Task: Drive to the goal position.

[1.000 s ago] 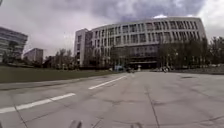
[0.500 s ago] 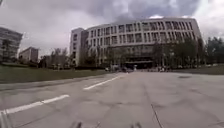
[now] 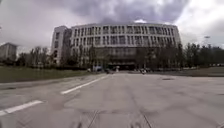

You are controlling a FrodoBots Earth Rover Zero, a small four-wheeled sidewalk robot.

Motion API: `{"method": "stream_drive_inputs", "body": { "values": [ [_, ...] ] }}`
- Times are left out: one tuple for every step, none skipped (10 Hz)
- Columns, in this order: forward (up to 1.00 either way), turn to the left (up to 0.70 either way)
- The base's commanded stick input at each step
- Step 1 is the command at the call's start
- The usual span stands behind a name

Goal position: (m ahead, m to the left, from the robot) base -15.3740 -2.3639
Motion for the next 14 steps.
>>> {"method": "stream_drive_inputs", "body": {
  "values": [
    [0.06, 0.00],
    [0.04, 0.00],
    [0.10, 0.00],
    [0.21, 0.00],
    [0.70, -0.35],
    [0.70, -0.35],
    [0.70, -0.35],
    [0.70, -0.35],
    [0.70, -0.35],
    [0.70, -0.35],
    [0.70, -0.35],
    [0.70, -0.35],
    [0.70, -0.35],
    [0.70, -0.35]
  ]
}}
